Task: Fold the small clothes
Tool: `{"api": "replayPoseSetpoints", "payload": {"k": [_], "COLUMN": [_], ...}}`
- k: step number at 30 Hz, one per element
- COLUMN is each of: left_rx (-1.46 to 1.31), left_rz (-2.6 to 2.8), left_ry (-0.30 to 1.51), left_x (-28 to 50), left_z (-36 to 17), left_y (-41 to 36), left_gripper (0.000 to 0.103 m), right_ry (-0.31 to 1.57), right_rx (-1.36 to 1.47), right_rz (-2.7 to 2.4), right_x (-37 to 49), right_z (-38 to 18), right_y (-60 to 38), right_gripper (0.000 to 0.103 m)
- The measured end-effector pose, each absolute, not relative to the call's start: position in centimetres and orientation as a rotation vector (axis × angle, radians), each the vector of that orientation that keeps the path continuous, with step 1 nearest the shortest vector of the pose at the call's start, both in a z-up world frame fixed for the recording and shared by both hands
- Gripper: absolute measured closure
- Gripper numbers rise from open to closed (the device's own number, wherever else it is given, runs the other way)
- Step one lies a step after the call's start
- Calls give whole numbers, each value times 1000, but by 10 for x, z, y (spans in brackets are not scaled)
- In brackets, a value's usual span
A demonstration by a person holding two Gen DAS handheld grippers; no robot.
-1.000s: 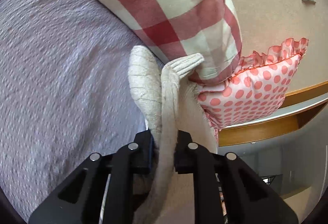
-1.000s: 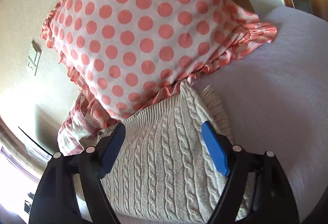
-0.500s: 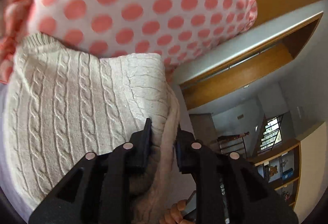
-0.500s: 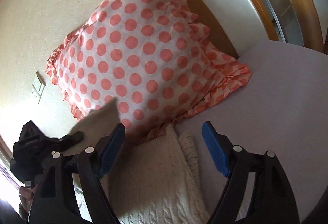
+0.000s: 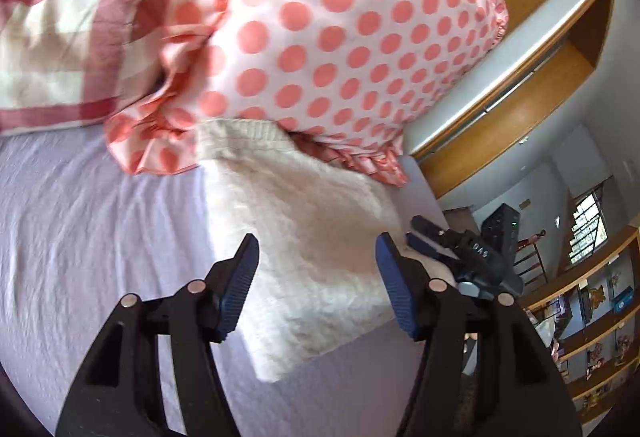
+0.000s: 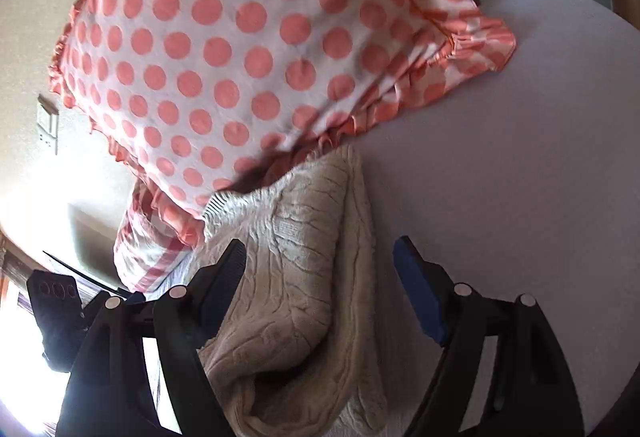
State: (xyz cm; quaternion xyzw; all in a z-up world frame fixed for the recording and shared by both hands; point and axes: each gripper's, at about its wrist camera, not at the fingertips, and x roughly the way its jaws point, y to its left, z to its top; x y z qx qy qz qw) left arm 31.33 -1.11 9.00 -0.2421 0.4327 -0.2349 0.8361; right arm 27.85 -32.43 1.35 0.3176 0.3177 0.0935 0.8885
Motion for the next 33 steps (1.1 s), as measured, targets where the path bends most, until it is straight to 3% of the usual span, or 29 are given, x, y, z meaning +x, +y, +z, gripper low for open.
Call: {"api": "replayPoseSetpoints", "payload": {"k": [7, 14, 15, 16, 17, 20, 25, 27, 28, 29, 31, 33], "left_rx": [-476, -473, -473, -469, -466, -470, -467, -444, -427, -409, -360, -332], "left_rz": [-535, -579, -581, -579, -576, -582, -632, -662, -678, -691, -699, -705], "left_ry": [903, 938, 944, 947, 949, 949, 962, 959, 947, 935, 911, 897], "left_x": [274, 261, 261, 260, 258, 255, 254, 250, 247, 245, 242, 241], "left_z": [71, 55, 54, 54, 53, 53, 53, 55, 57, 60, 66, 69], "left_y": [19, 15, 14, 13, 14, 21, 20, 11, 6, 0, -10, -19], "left_gripper": [42, 42, 42, 42, 42, 42, 42, 42, 42, 41, 37, 36], "right_ry": [420, 514, 535, 569, 621, 701, 700, 637, 595, 558, 563, 615], "right_rx": [387, 147, 123, 112, 142, 142, 290, 379, 420, 448, 463, 459], "right_rz": [334, 222, 204, 197, 217, 198, 263, 314, 336, 345, 301, 242], "right_x": [177, 182, 191, 198, 203, 196, 183, 177, 176, 179, 200, 232], "right_z": [54, 37, 32, 26, 18, -2, -11, 7, 16, 23, 31, 27], "right_y": [-281, -251, -249, -249, -252, -259, -281, -289, -293, -298, -303, -305], "right_gripper": [32, 34, 40, 70, 82, 86, 82, 57, 30, 21, 23, 35]}}
